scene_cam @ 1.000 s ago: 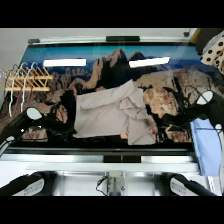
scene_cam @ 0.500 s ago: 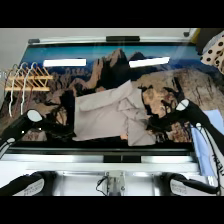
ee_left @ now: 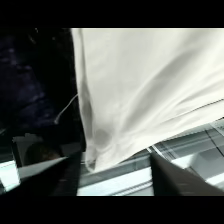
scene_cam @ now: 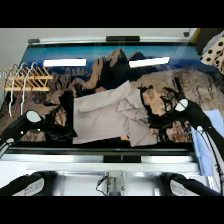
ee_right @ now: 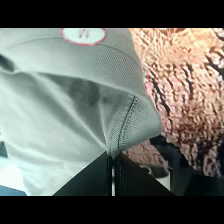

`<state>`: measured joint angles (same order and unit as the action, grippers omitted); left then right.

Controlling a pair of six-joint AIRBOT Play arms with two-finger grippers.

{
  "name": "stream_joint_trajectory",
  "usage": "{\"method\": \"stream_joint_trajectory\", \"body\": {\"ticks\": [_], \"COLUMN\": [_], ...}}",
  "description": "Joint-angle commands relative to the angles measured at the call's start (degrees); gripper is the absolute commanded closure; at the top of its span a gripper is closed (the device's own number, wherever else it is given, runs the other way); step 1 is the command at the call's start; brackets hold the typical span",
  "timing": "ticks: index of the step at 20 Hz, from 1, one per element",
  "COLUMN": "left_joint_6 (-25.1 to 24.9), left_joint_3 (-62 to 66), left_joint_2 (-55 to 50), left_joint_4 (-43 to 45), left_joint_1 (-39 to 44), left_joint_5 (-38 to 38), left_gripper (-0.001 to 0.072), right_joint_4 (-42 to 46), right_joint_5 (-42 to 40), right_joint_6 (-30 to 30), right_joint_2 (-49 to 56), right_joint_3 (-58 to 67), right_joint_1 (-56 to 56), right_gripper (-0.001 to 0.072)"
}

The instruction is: Fold the shirts.

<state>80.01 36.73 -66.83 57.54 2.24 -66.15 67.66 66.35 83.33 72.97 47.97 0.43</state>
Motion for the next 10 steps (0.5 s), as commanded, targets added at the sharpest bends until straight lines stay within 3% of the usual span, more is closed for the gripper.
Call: {"method": "stream_joint_trajectory", "body": {"ticks": [1,4,10], "left_joint_6": [-1.64,-2.01,-1.97], "left_joint_3": [2.14,-0.28,-7.63], "left_joint_2": [0.11,0.02,0.00], "left_joint_4": [1.60,0.39,-6.27], "left_joint_1": [-4.42,-6.49,-3.23], "left_joint_5": [-6.62,-6.10,4.59], "left_gripper": [0.0161,0.0161,0.0172], "right_joint_4": [3.52,3.89,3.80], "right_joint_5": [1.29,2.51,2.97], "right_joint_6": [-0.09,-0.02,0.63], "right_joint_2": [-5.29,-6.51,-6.47], "right_joint_3": [0.07,0.07,0.07], "right_joint_1": [0.09,0.09,0.11], "right_gripper": [0.0649,0.0649,0.0649]}}
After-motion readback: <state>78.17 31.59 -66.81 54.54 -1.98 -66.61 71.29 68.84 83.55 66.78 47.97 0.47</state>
